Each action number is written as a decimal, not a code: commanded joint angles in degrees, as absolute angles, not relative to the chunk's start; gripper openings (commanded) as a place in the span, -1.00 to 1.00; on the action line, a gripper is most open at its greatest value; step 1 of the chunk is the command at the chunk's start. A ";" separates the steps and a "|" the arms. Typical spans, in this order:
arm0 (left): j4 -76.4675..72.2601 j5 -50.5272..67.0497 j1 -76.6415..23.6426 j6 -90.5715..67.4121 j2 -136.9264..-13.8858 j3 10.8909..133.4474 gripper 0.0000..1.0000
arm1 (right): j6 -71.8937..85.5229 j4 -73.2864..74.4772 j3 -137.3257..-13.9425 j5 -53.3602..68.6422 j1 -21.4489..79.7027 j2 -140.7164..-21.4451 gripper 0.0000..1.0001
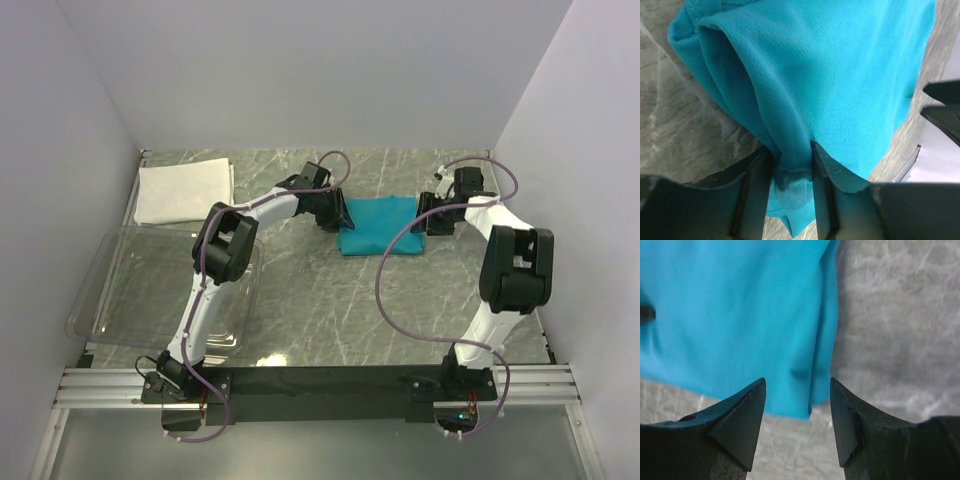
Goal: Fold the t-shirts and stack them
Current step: Neatly place the folded tshirt to the corner
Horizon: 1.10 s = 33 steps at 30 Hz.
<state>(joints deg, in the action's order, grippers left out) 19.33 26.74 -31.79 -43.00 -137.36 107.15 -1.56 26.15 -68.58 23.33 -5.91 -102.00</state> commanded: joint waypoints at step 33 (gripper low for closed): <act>11.43 33.48 -31.11 -45.61 -139.40 101.69 -0.99 | 6.24 30.58 -82.09 29.09 -4.75 -120.23 0.05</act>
